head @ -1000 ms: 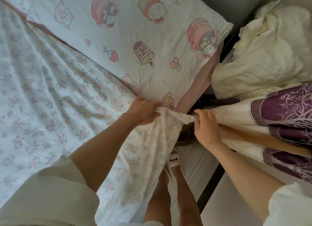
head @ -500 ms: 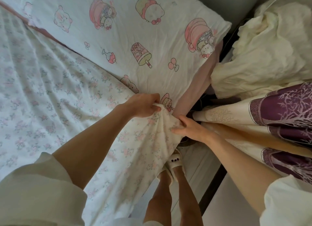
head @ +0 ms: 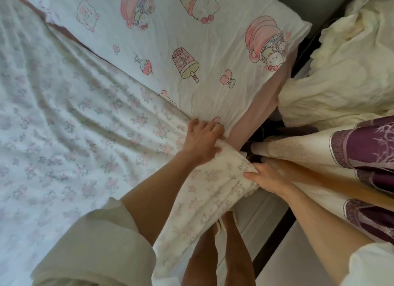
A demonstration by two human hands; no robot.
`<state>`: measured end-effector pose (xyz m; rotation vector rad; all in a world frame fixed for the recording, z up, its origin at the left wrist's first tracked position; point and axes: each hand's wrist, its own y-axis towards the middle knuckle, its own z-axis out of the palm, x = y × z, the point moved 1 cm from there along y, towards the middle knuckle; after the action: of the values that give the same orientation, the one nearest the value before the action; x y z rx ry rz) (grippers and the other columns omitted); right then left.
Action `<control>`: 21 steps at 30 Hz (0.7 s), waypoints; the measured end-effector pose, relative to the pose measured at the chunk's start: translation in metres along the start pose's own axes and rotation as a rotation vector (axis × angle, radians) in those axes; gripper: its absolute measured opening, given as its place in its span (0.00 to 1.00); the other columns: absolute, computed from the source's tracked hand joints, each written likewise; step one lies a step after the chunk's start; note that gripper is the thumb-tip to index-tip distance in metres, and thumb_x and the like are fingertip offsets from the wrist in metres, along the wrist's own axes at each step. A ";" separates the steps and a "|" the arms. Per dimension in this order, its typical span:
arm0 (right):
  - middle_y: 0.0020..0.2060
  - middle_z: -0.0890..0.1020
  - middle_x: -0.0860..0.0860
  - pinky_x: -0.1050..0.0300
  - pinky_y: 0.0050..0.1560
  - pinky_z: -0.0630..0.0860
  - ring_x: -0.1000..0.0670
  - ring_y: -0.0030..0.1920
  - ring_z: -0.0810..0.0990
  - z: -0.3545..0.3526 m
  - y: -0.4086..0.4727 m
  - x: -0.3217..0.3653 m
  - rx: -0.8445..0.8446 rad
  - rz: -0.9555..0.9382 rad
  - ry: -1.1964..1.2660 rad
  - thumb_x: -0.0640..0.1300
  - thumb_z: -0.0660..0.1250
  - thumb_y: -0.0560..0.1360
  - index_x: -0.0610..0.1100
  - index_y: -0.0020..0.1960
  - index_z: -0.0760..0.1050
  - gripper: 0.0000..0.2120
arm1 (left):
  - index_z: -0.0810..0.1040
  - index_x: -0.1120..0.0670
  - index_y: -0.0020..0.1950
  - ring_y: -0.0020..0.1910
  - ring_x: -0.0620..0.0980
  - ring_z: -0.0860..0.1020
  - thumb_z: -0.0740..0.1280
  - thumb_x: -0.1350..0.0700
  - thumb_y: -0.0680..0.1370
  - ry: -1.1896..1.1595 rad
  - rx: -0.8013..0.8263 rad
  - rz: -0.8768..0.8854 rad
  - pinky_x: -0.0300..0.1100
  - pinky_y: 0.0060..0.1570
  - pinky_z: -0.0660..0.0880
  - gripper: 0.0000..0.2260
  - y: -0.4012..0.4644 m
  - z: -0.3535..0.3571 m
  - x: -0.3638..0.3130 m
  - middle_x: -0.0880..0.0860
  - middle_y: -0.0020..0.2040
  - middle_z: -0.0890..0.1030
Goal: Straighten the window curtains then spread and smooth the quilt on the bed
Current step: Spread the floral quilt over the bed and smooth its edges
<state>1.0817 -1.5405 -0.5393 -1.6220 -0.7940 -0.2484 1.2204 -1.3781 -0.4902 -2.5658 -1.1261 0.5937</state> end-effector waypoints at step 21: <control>0.76 0.42 0.50 0.26 0.66 0.40 0.40 0.75 0.39 0.172 0.044 0.142 -0.012 -0.653 -1.376 0.54 0.53 0.76 0.58 0.74 0.40 0.31 | 0.39 0.39 0.74 0.74 0.63 0.36 0.55 0.30 0.71 -0.319 -0.185 -1.085 0.76 0.63 0.48 0.38 -0.200 0.116 0.081 0.53 0.77 0.38</control>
<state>1.1674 -1.3304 -0.5315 -1.3396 -2.3531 0.4981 1.0887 -1.1757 -0.5321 -1.5709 -2.4493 0.6006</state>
